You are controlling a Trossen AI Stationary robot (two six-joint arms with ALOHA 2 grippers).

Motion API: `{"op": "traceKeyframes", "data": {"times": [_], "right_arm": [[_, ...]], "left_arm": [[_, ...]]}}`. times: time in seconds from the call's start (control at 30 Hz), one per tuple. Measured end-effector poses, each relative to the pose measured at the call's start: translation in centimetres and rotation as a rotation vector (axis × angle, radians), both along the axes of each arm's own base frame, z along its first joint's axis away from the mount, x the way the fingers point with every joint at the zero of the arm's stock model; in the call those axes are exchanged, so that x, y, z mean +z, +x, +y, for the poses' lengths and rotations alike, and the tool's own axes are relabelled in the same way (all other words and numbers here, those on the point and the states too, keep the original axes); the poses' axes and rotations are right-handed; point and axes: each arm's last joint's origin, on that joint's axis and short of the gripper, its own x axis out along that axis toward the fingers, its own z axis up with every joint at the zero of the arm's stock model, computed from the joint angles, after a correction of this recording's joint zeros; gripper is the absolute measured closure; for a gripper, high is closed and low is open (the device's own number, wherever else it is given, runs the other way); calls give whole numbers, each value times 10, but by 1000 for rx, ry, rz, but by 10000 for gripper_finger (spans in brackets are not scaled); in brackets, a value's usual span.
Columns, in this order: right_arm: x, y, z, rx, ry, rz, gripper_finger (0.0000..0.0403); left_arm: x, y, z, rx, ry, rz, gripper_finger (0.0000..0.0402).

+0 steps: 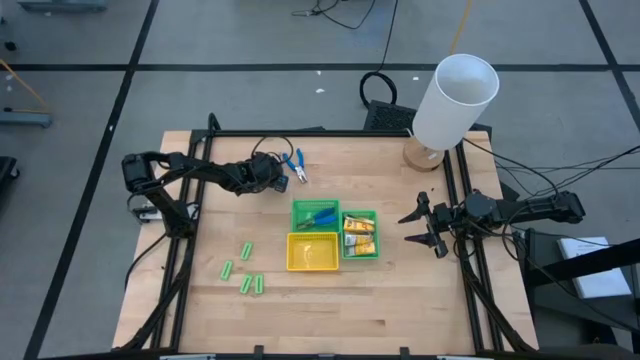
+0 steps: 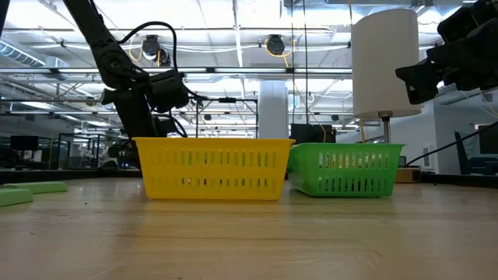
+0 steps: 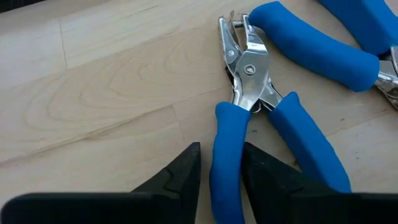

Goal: Pick & Place School Supplies
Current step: Put the blue hole puncher into the right green bin

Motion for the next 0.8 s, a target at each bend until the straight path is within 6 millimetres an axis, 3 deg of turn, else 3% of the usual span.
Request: {"op": "traceKeyframes", "data": {"times": [0.23, 0.8], "right_arm": [[0, 0, 0, 0, 0, 0, 177], [0, 0, 0, 0, 0, 0, 177]], "left_arm": [[0, 0, 0, -15, -1, 5, 307], [0, 0, 0, -34, 11, 23, 309]]}}
